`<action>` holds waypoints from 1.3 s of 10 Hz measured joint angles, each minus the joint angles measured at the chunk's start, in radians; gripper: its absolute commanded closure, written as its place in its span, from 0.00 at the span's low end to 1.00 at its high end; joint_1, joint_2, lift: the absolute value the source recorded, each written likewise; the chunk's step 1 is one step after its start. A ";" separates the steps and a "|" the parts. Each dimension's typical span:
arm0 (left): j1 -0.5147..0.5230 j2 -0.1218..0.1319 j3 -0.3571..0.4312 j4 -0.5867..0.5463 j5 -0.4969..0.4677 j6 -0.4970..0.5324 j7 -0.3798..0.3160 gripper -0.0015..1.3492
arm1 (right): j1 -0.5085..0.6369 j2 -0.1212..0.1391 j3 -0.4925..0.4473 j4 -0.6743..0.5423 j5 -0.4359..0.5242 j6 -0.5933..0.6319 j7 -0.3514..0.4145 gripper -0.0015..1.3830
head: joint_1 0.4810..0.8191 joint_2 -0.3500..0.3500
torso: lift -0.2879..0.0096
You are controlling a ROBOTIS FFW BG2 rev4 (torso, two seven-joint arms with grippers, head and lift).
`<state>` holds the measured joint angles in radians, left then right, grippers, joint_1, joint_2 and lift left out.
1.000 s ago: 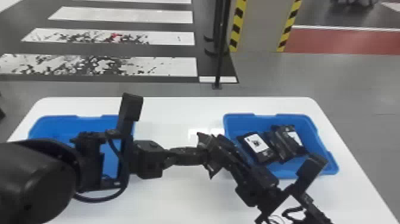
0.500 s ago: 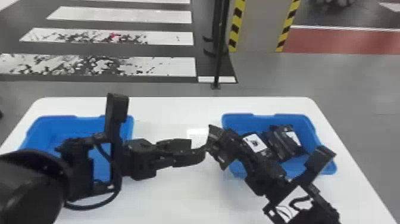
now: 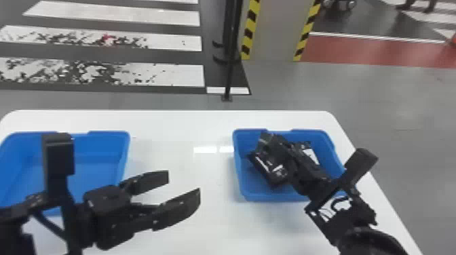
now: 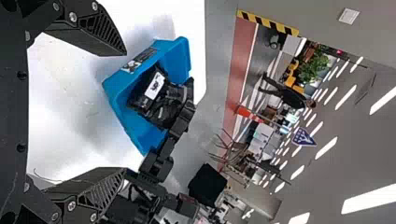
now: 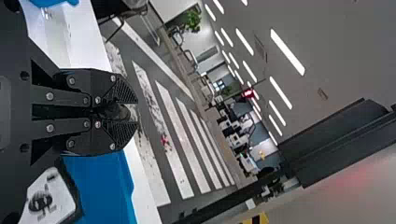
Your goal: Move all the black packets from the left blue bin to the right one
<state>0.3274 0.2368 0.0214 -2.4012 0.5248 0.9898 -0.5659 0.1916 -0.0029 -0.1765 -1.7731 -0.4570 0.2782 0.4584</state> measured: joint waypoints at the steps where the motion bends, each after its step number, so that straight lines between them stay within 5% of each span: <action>1: 0.031 -0.007 0.008 -0.019 0.006 -0.007 0.000 0.13 | -0.027 -0.005 -0.040 0.043 0.040 -0.001 -0.007 0.79 | 0.63 0.18 | 0.50; 3: 0.088 -0.015 0.012 -0.054 0.001 -0.078 0.005 0.13 | -0.045 -0.010 -0.103 0.090 0.100 -0.007 -0.016 0.28 | 0.63 0.12 | 0.50; 5: 0.176 -0.018 0.026 -0.085 -0.004 -0.163 0.022 0.13 | 0.014 -0.007 -0.114 0.065 0.149 -0.088 -0.028 0.06 | 0.63 0.08 | 0.50; 9: 0.296 -0.046 0.051 -0.118 -0.045 -0.320 0.082 0.13 | 0.202 0.003 -0.106 -0.161 0.248 -0.189 -0.034 0.08 | 0.63 0.10 | 0.50; 13: 0.496 -0.159 0.198 -0.205 -0.174 -0.420 0.128 0.13 | 0.470 0.003 -0.014 -0.452 0.259 -0.139 -0.075 0.08 | 0.63 0.36 | 0.50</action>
<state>0.8231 0.0778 0.2199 -2.6063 0.3504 0.5693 -0.4377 0.6617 0.0000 -0.1906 -2.2252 -0.1978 0.1395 0.3832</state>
